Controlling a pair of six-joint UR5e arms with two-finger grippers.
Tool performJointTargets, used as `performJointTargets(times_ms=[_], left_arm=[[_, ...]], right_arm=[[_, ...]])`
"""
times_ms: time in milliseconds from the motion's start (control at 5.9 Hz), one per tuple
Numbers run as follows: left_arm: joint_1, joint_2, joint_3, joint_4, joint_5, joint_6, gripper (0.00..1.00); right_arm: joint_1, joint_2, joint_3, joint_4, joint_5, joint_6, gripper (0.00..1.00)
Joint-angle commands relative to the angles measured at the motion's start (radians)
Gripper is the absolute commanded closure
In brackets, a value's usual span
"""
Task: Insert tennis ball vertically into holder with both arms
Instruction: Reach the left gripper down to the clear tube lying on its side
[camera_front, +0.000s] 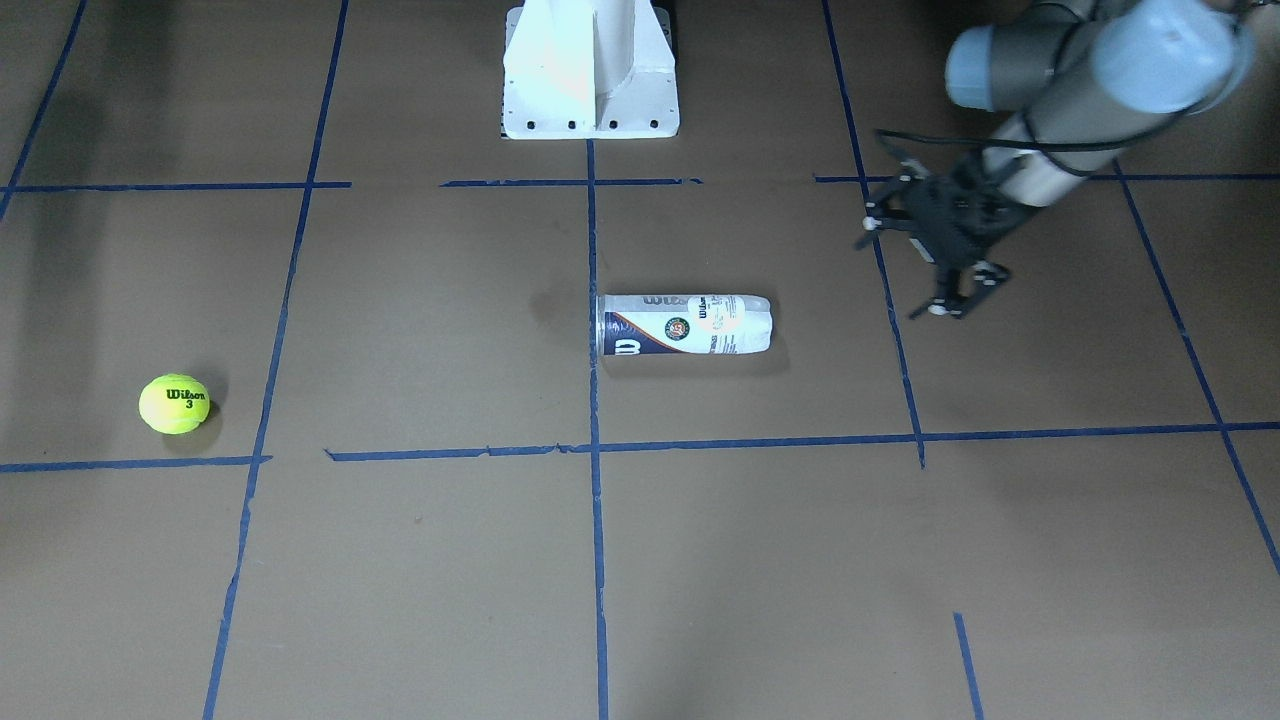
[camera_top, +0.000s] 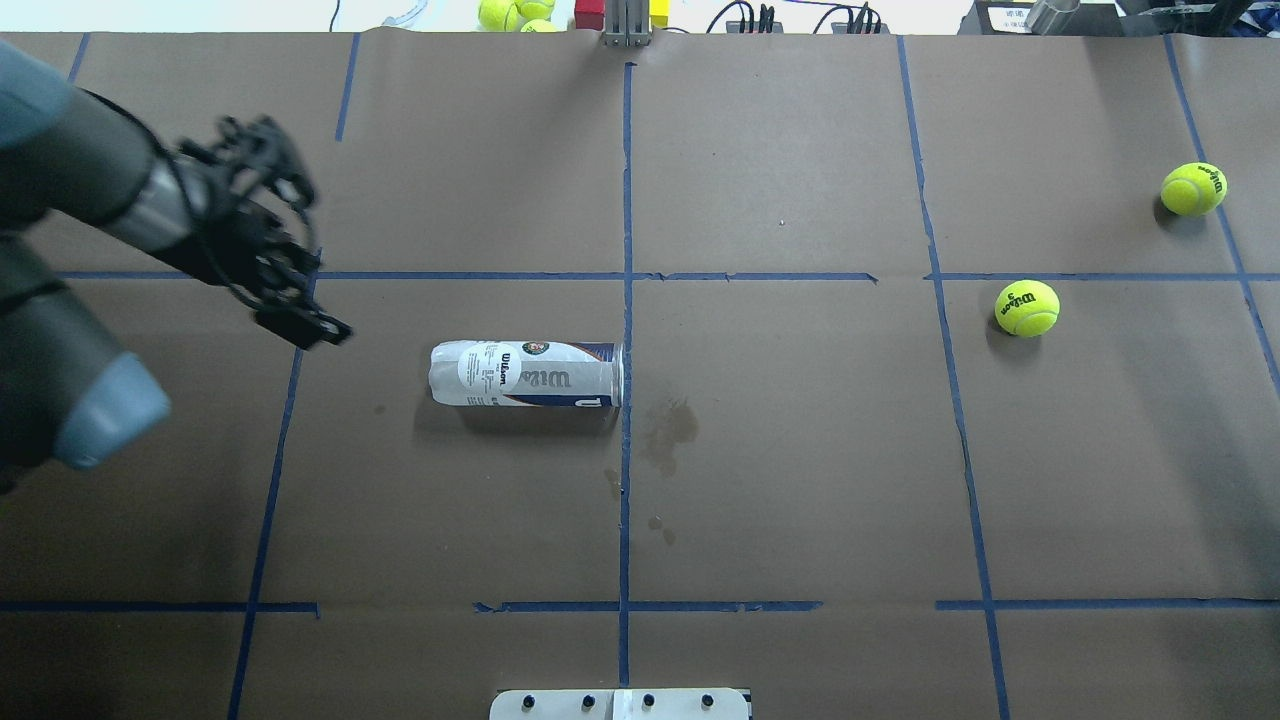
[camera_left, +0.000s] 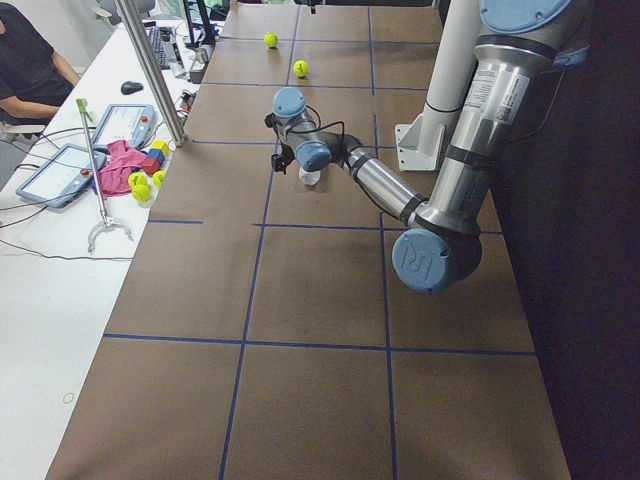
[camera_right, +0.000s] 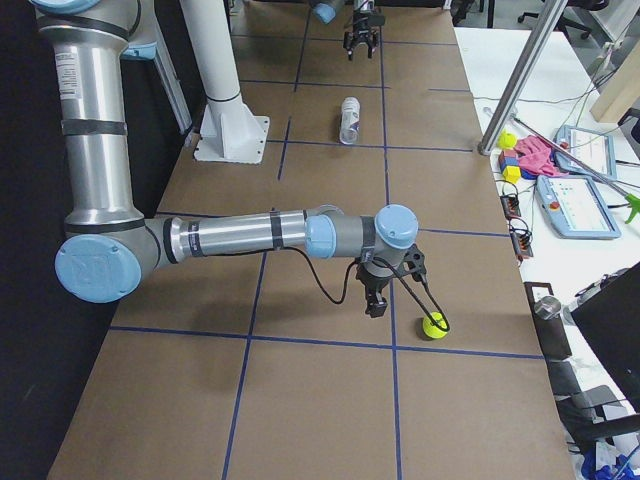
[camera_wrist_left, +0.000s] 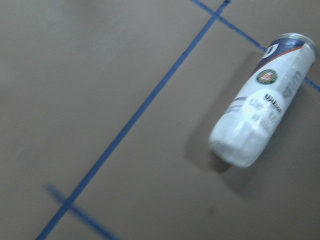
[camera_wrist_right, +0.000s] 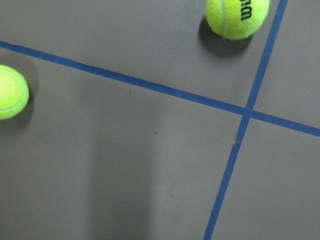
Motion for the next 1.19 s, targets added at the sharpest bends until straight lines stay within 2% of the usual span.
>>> performJointTargets(times_ms=[0, 170, 339, 509, 678, 848, 1018], left_arm=[[0.133, -0.214, -0.002, 0.244, 0.17, 0.021, 0.0], [0.208, -0.247, 0.006, 0.297, 0.241, 0.077, 0.0], [0.275, -0.325, 0.06, 0.308, 0.345, 0.14, 0.0], [0.281, -0.38, 0.097, 0.379, 0.356, 0.18, 0.0], [0.316, -0.461, 0.116, 0.52, 0.42, 0.205, 0.0], [0.363, -0.552, 0.201, 0.582, 0.547, 0.231, 0.0], [0.365, -0.606, 0.307, 0.583, 0.571, 0.271, 0.0]], right_arm=[[0.0, -0.002, 0.02, 0.064, -0.003, 0.0, 0.0], [-0.001, -0.004, -0.017, 0.153, 0.001, 0.003, 0.0], [-0.003, -0.025, -0.02, 0.211, 0.003, 0.005, 0.0], [-0.003, -0.053, -0.022, 0.262, 0.006, 0.006, 0.0], [-0.003, -0.06, -0.023, 0.273, 0.006, 0.006, 0.0], [-0.01, -0.059, -0.034, 0.275, 0.006, 0.005, 0.0], [-0.018, -0.057, -0.037, 0.276, 0.004, 0.005, 0.0]])
